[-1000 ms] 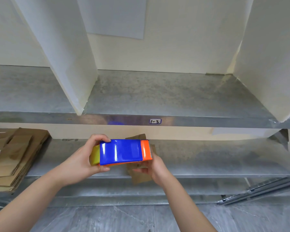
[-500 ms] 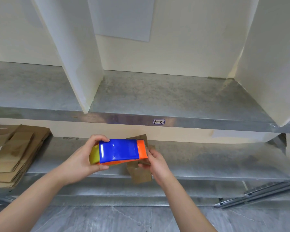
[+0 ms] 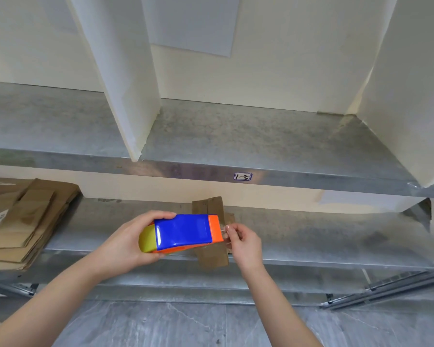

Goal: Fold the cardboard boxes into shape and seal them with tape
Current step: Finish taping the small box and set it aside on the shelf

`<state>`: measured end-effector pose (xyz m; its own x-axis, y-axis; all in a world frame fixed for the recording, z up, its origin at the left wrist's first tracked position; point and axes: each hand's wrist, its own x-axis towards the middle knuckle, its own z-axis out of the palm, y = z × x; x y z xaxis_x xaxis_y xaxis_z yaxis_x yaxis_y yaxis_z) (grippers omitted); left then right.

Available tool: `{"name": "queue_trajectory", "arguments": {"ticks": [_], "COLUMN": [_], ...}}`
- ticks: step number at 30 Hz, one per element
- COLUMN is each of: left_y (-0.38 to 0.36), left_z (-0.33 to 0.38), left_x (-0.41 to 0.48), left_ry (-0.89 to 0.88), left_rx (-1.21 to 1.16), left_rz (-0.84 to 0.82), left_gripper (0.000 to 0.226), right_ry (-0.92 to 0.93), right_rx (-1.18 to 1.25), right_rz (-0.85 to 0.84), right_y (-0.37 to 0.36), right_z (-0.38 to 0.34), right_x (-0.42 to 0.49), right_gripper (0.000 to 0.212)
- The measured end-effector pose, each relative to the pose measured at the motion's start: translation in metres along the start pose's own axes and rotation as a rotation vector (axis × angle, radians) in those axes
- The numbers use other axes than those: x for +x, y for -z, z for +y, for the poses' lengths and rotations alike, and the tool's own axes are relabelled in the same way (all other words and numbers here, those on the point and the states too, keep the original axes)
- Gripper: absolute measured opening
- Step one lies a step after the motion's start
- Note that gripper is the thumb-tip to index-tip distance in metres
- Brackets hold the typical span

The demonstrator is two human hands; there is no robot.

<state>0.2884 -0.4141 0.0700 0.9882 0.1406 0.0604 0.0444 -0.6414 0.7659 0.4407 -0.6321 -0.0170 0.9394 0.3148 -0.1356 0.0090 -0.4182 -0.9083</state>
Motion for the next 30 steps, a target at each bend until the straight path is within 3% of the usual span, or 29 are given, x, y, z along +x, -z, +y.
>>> {"name": "queue_trajectory", "arguments": {"ticks": [18,24,30], "left_y": [0.011,0.032,0.025], "left_z": [-0.018,-0.04,-0.064], "left_x": [-0.01,-0.003,0.007], "left_ry": [0.116,0.184,0.238], "left_rx": [-0.046,0.047,0.016], "left_rz": [0.097,0.078,0.085], "left_gripper": [0.086,0.087,0.084], "right_ry": [-0.057,-0.062,-0.064], "right_rx": [-0.013,-0.109,-0.228], "right_rz": [0.089,-0.079,-0.122], "right_y": [0.042,0.045,0.037], "right_z": [-0.002,-0.009,0.001], "right_x": [0.02,0.045,0.063], "right_gripper": [0.028,0.027,0.035]}}
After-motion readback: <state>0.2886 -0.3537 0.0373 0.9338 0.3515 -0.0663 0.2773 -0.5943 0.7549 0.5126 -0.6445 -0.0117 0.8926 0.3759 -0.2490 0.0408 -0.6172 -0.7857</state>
